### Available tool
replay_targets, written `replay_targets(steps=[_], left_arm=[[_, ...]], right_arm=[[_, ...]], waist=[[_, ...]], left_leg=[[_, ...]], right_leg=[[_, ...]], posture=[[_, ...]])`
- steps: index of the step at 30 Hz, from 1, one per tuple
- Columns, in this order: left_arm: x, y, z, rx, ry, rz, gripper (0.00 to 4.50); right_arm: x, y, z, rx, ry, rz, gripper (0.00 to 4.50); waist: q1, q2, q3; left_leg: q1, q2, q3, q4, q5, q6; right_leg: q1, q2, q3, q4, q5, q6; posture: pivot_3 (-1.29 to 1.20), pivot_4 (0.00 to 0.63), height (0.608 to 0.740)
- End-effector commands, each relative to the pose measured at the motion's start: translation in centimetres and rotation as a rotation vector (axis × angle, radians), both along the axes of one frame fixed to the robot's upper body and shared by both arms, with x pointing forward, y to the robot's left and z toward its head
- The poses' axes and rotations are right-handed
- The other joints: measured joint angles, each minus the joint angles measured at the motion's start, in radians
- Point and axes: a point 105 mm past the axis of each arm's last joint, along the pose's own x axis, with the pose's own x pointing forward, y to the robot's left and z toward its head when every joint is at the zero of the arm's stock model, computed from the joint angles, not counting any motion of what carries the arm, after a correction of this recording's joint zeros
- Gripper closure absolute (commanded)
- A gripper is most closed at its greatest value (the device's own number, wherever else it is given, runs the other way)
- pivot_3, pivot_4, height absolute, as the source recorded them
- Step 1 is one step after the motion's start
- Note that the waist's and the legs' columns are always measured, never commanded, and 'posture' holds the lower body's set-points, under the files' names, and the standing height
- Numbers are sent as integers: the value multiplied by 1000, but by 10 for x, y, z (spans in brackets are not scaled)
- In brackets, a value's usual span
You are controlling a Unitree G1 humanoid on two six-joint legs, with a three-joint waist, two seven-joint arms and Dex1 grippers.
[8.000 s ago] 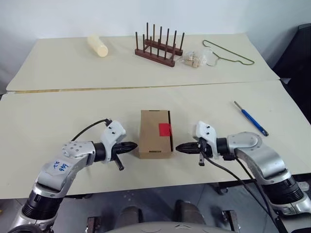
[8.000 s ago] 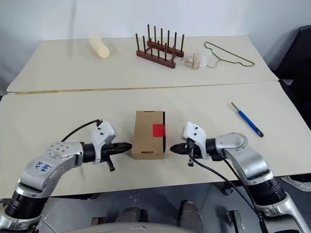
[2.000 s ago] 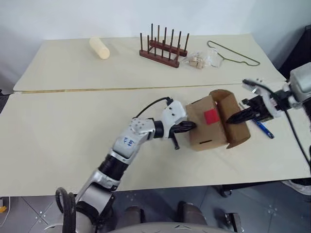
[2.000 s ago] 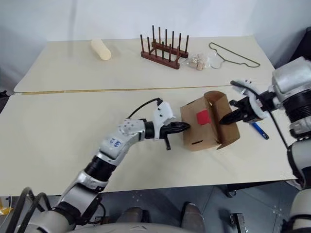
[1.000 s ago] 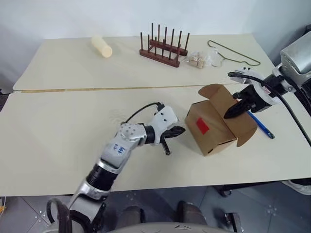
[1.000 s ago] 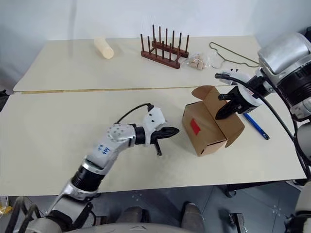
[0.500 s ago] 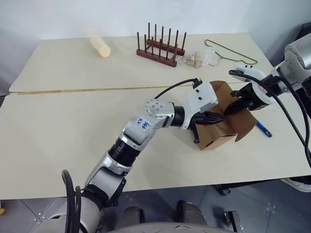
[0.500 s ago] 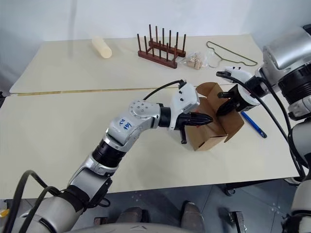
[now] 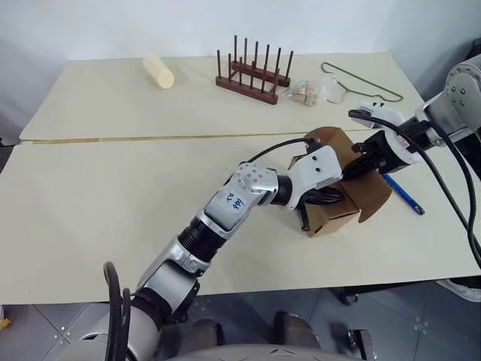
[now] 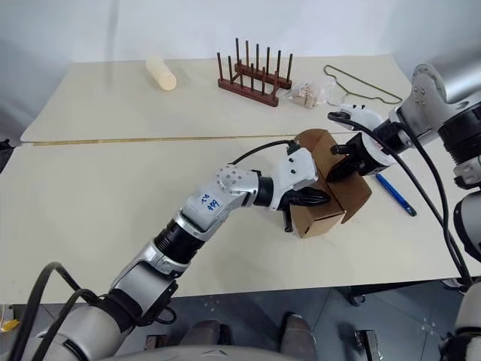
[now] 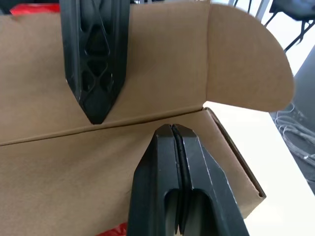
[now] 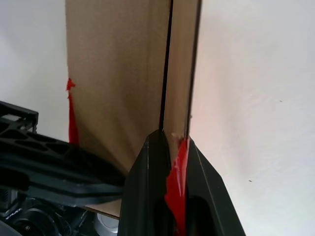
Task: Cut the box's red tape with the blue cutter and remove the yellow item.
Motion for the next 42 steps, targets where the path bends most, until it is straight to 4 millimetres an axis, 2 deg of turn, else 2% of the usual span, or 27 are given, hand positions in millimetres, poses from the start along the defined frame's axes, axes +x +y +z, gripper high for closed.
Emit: replay_targets(steps=[1,6,14,22,28,35,42], left_arm=[[6,13,-31,109,42,74,4500],[5,30,-53,140,126,134,4500],[6,48,-69,128,203,228,4500],[1,72,-58,90,220,278,4500],[-10,85,-48,62,224,288,4500],[-14,90,-46,56,233,305,4500],[-11,94,-38,32,212,342,4500]], right_arm=[[-2,-14,10,-9,-40,-46,4452],[-1,-39,7,-75,-52,-129,4452],[4,-58,-12,-146,-61,-110,4452],[-1,-42,-24,-104,-25,-3,4452],[-5,-34,-24,-75,-16,21,4452],[-12,-23,-30,-43,8,39,4452],[-9,-21,-33,-22,-7,31,4452]], waist=[[1,0,0],[-1,0,0],[-2,-1,-1],[-4,-2,-2],[-5,-2,-2],[3,-2,-2],[-4,-2,-1]], left_leg=[[0,0,0,0,0,0],[1,0,0,0,0,0],[6,0,0,0,0,0],[6,1,0,1,0,0],[7,1,0,0,0,0],[4,0,0,3,0,1],[1,0,-1,1,0,1]], right_leg=[[0,0,0,0,0,0],[0,0,0,0,0,0],[5,0,0,1,0,0],[5,0,1,1,0,0],[5,0,1,1,0,0],[4,0,1,2,0,0],[1,0,1,1,0,0]], posture=[[0,150,740],[0,150,740],[0,150,740],[0,150,740],[0,150,740],[0,150,740],[0,150,740]])
